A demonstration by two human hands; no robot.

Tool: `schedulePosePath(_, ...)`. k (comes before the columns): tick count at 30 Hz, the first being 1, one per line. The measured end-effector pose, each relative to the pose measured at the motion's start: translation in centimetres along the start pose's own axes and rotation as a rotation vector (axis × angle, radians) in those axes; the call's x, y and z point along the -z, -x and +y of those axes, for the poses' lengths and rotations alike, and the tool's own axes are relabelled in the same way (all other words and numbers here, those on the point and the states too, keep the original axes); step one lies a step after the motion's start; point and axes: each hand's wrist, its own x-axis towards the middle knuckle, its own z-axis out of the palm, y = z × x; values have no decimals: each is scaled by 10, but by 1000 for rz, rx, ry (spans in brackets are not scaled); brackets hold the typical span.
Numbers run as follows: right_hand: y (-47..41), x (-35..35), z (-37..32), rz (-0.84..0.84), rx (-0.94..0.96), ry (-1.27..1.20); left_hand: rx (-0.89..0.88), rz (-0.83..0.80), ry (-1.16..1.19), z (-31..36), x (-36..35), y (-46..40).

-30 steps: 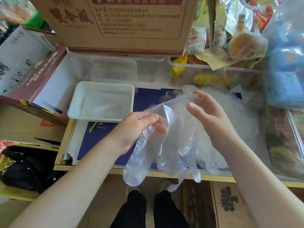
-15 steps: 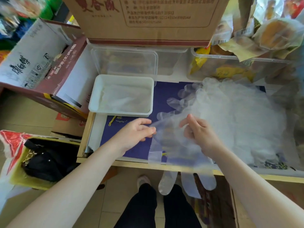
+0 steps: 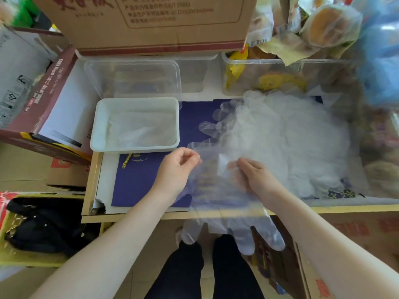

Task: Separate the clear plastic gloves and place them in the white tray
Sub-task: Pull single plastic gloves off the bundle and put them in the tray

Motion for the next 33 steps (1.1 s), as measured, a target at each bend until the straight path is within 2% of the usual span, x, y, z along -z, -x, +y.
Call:
schedulePosePath(3,-3,14,8,41,93,284,40,54,-9,2,-6,-3)
schedulePosePath(7,-19,47,17,391,260,995,55,191,-58,3,-7,-11)
schedulePosePath(11,-29,64,34,434,230,1237,33,280,-127,5,-8,-15)
schedulePosePath(16,-37,70,42,480,401,1214,32,198,-105,11,-14,-11)
schedulePosePath(20,-42,82,32,440,392,815,-12,39,-96,23,-20,-4)
schedulePosePath(22,-36,86,24,512,513,676,-9,-115,-33,33,-19,2)
schedulePosePath(24,-26,88,16,598,722,675,-19,-334,103,41,-15,7)
schedulePosePath(26,-16,84,9,609,907,679,-84,-490,148,46,-14,7)
schedulePosePath(28,-11,78,11,581,1096,764,-150,-455,88,42,-18,2)
schedulePosePath(30,-12,70,20,511,1238,900,-193,-316,-19,36,-23,-4)
schedulePosePath(31,-13,66,25,480,1266,944,-183,-290,-25,34,-26,-7)
schedulePosePath(33,-15,58,34,437,1246,942,-121,-339,45,29,-30,-8)
